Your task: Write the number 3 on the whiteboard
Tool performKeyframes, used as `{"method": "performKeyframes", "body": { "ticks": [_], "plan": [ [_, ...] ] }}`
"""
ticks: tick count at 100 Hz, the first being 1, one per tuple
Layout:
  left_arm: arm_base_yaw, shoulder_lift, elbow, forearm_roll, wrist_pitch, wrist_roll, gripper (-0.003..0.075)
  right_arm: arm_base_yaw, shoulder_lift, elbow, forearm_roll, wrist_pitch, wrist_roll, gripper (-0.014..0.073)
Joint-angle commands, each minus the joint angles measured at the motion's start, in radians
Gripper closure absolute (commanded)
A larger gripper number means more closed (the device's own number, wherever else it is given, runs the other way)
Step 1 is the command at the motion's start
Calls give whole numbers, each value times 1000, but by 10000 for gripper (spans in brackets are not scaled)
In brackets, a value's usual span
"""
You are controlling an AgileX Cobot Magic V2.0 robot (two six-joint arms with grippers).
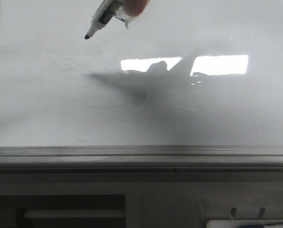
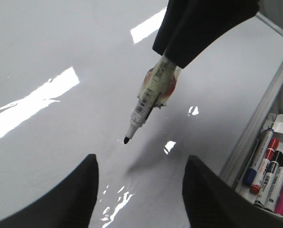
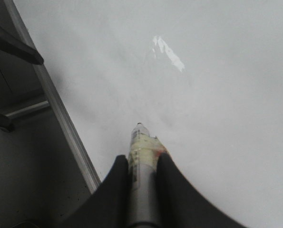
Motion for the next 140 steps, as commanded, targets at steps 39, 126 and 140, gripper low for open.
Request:
{"method": "performKeyframes", "body": {
  "ticks": [39,126,140],
  "plan": [
    [21,-4,-30,-20,-68,-4,386,-35,110,-131,-17,-115,-6,655],
    [21,-4,-30,-20,-69,-4,386,-55,160,-152,-66,87,10,634],
    [21,-4,-30,-20,-69,-4,386,-59,152,-152,-81,109,13,634]
  ]
}}
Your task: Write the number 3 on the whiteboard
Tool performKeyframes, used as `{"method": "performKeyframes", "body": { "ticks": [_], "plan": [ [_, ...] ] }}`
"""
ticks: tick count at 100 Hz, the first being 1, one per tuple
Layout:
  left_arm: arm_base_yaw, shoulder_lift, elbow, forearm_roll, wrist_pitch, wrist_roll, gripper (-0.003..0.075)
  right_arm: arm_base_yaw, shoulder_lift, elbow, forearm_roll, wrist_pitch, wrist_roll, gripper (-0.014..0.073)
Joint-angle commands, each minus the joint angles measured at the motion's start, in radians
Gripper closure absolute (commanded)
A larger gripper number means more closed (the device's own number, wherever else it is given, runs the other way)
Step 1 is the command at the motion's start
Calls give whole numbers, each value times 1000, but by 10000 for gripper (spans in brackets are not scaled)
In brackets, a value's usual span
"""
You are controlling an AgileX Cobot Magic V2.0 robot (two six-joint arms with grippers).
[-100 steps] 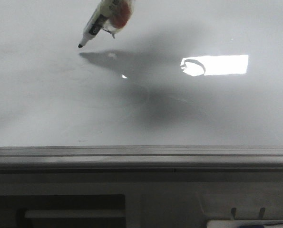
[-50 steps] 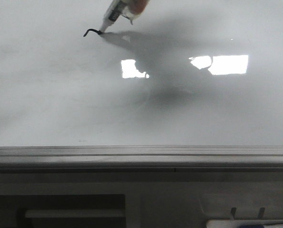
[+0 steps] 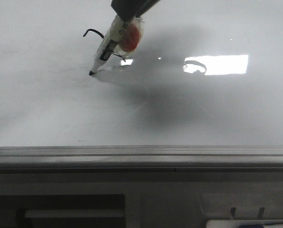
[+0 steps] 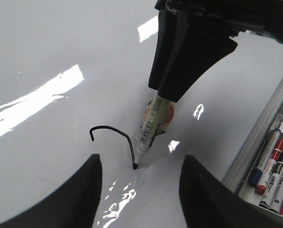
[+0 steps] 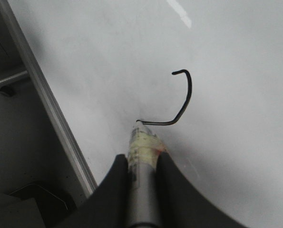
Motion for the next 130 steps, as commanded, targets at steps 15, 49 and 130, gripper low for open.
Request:
{"method": "performKeyframes", "body": {
  "ticks": [15,49,130],
  "plan": [
    [2,0,-30,-12,-71,-4,386,-11,-41,-26,-89,65,45,634],
    [2,0,-30,-12,-71,-4,386,70,35,-30,-82,-2,45,634],
    [-156,149,-30,62,-124,-26,386,177,-68,-70,-72,95,50,634]
  ]
}}
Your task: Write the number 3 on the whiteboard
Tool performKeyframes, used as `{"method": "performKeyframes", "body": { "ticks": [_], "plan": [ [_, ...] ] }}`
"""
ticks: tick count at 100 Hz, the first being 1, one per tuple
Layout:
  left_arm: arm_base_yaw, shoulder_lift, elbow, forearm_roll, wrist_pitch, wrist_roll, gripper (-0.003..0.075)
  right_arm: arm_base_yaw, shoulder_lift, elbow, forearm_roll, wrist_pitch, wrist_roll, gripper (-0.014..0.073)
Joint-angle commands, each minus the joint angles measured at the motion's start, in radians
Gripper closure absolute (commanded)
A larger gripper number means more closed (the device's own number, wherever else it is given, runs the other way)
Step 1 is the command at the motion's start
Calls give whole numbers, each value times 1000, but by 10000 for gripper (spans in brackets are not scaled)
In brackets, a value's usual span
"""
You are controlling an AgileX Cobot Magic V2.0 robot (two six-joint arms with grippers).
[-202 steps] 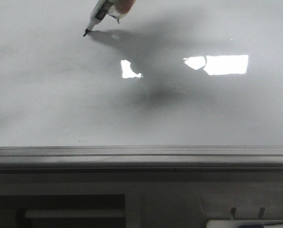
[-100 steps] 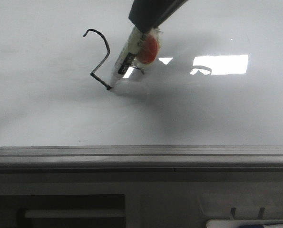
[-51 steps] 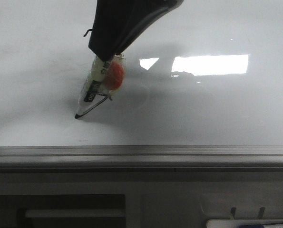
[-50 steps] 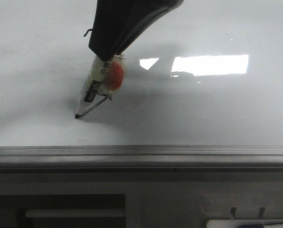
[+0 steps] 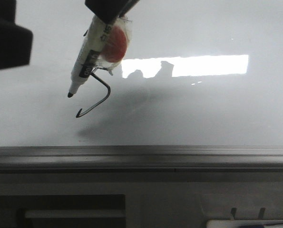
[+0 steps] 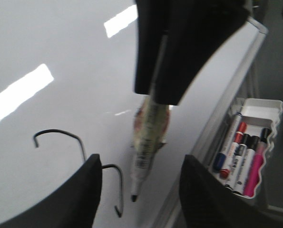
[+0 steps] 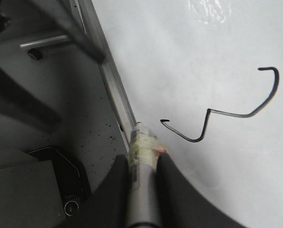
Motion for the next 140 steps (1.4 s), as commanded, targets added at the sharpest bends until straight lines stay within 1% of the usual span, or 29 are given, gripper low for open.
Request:
{"method": "performKeyframes", "body": {
  "ticks": [1,11,27,42,81,84,88,91,96,99,101,105,140],
  "plan": [
    [-26,48,-30,5,-110,-14,386,2,-32,-33,0,-50,5,634],
    [-12,106,-30,5,-178,-14,384,4,-32,-33,12,-45,5,634],
    [27,188,-37,-16,-245,-14,384,16,-32,-33,24,-33,5,634],
    [56,219,-51,-16,-250,-12,384,19,-32,-33,38,-20,5,634],
    [60,238,-51,6,-239,-12,391,19,-35,-33,69,-31,5,634],
    [60,238,-51,6,-239,-12,407,19,-35,-33,71,-31,5,634],
    [60,238,-51,6,-237,-12,459,19,-35,-33,71,-31,5,635],
    [60,238,-51,6,-237,-12,505,19,-35,-33,71,-31,5,635],
    [60,238,-51,6,-233,-12,606,19,-35,-33,71,-33,5,635],
    [60,238,-51,9,-233,-12,643,19,-35,-33,71,-34,5,634],
    [60,238,-51,10,-233,-12,689,19,-35,-33,71,-34,5,635],
    [60,238,-51,17,-233,-12,741,19,-35,-33,71,-34,5,635],
    [60,238,-51,20,-233,-12,741,19,-35,-33,82,-35,5,635]
  ]
}}
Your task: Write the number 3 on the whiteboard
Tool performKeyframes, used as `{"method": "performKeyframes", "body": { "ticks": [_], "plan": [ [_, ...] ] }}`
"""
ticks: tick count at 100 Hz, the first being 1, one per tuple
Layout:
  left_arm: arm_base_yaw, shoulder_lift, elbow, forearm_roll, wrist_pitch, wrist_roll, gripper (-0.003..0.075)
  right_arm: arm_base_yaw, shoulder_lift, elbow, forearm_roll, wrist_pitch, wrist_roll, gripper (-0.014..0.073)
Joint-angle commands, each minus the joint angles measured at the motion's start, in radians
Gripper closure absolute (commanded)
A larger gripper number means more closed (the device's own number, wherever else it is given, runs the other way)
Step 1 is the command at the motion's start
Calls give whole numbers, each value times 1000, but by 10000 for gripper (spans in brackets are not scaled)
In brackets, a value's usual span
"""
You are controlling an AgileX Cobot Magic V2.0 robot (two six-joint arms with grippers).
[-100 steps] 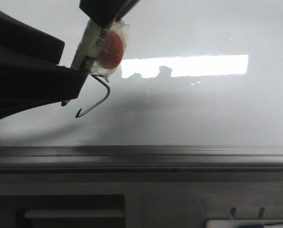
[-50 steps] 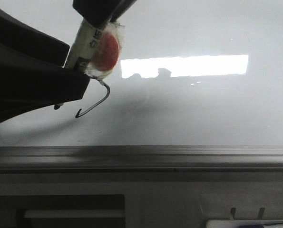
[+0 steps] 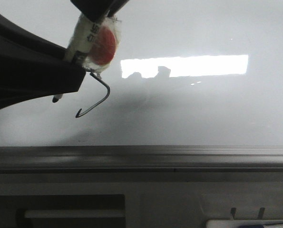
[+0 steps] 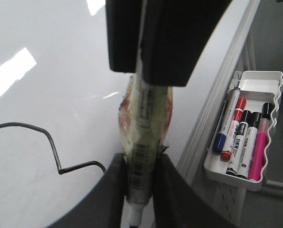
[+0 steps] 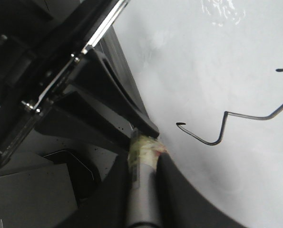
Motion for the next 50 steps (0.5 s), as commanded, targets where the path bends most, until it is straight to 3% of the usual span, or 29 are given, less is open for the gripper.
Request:
{"method": "performKeyframes", "body": {
  "ticks": [1,12,19,26,31,38,43,50],
  "plan": [
    [2,-5,-31,-29,-68,-15,741,2,-35,-33,31,-35,3,635],
    [2,-5,-31,-29,-68,-15,741,2,-35,-33,31,-47,3,630],
    [2,-5,-31,-29,-68,-15,741,2,-35,-33,31,-62,3,563],
    [2,-5,-31,-29,-68,-17,741,2,-35,-33,31,-88,3,396],
    [2,-5,-31,-29,-68,-21,741,-2,-35,-33,20,-133,3,219],
    [2,-7,-31,-29,-60,-21,741,-8,-39,-33,-29,-192,3,36],
    [4,-8,-31,-41,-50,-21,741,-15,-44,-33,-80,-232,3,-22],
    [4,-8,-31,-131,-43,-21,741,-38,-59,-33,-110,-278,3,-24]
  ]
}}
